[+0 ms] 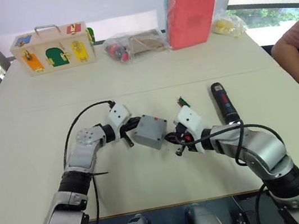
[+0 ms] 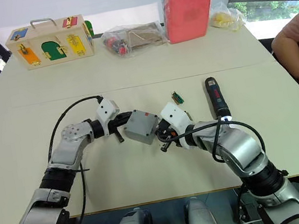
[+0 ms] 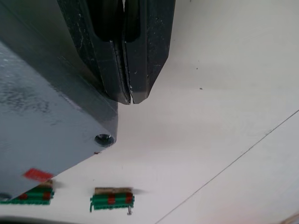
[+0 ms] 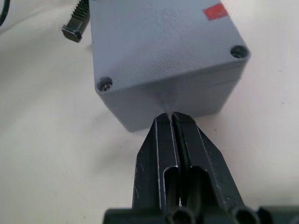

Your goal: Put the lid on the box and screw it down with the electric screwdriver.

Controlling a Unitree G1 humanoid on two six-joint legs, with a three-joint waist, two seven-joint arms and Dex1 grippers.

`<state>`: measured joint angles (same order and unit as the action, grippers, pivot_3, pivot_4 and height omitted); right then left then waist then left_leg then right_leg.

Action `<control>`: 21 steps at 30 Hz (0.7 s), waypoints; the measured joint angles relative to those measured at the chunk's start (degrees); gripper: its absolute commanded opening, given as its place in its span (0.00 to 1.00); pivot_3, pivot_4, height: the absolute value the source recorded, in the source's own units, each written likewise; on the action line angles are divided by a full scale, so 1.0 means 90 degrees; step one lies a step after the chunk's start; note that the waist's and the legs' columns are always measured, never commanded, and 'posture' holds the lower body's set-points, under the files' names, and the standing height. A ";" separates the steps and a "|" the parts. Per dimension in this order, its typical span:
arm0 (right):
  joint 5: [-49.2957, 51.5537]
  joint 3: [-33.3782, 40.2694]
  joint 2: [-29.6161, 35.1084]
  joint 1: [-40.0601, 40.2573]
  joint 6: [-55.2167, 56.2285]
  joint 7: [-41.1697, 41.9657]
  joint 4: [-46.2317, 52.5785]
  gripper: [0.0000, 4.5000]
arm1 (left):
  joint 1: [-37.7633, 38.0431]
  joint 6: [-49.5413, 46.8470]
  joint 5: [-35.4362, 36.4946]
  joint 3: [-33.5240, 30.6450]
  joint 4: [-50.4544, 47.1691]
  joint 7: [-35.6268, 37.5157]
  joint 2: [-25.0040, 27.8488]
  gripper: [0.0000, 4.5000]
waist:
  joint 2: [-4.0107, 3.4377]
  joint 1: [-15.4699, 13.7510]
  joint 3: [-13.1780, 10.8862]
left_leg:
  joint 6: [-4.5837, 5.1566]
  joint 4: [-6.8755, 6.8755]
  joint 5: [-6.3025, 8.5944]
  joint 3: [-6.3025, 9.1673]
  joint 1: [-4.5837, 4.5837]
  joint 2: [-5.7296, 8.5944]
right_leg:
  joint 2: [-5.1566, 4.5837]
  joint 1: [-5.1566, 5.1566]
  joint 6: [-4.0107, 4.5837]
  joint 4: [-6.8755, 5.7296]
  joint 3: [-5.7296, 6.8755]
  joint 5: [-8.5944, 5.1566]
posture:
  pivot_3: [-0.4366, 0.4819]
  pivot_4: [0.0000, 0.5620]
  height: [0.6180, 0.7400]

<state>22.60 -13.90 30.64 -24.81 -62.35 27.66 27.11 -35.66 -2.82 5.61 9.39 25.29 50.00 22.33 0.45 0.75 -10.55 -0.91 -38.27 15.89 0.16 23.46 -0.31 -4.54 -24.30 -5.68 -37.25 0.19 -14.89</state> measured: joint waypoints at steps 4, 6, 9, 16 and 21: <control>-0.0128 0.0309 0.0333 -0.0324 0.0274 0.0133 -0.0275 0.01 | 0.0333 -0.0200 0.0012 -0.0136 -0.0553 0.0158 0.0555 0.00 | 0.0000 0.0052 0.0000 | 0.0000 0.0004 0.0000 -0.0001 -0.0004 -0.0005 | 0.0005 -0.0001 0.0001 0.0000 -0.0001 0.0000 | 0.48 0.27 0.92; -0.0242 0.0387 0.0371 -0.0443 0.0520 0.0187 -0.0564 0.01 | 0.0641 -0.0411 0.0080 -0.0224 -0.0973 0.0275 0.0836 0.00 | -0.0001 0.0037 0.0000 | 0.0000 0.0006 0.0000 0.0001 -0.0005 -0.0008 | 0.0008 -0.0001 0.0001 0.0001 -0.0001 -0.0001 | 0.48 0.27 0.92; -0.0376 0.0328 0.0294 -0.0583 0.0916 0.0342 -0.1106 0.01 | 0.1105 -0.0815 0.0257 -0.0275 -0.1649 0.0469 0.1142 0.00 | 0.0000 0.0004 0.0000 | -0.0001 0.0004 0.0000 -0.0001 -0.0003 -0.0008 | 0.0003 0.0000 0.0001 0.0000 -0.0001 0.0000 | 0.48 0.27 0.92; -0.0642 0.0082 -0.0219 -0.1097 0.2132 0.0927 -0.2788 0.01 | 0.1797 -0.1892 0.0984 -0.0386 -0.3412 0.0988 0.1624 0.00 | 0.0001 -0.0002 0.0000 | -0.0001 0.0001 0.0000 -0.0003 -0.0004 -0.0005 | -0.0005 0.0004 0.0000 -0.0001 -0.0002 0.0000 | 0.48 0.27 0.92; -0.0883 -0.0063 -0.0465 -0.1282 0.2905 0.1440 -0.3624 0.01 | 0.1884 -0.2320 0.1156 -0.0235 -0.3870 0.1001 0.1580 0.00 | 0.0001 -0.0001 0.0000 | -0.0001 0.0001 -0.0001 -0.0002 -0.0004 -0.0006 | -0.0001 0.0004 0.0000 -0.0001 -0.0001 0.0000 | 0.48 0.27 0.92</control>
<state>14.65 -14.47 26.45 -36.35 -36.20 40.63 -5.51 -18.71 -23.71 16.01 7.28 -9.54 59.01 36.55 0.46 0.74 -10.55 -0.92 -38.26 15.88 0.14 23.42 -0.36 -4.55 -24.27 -5.68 -37.26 0.18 -14.89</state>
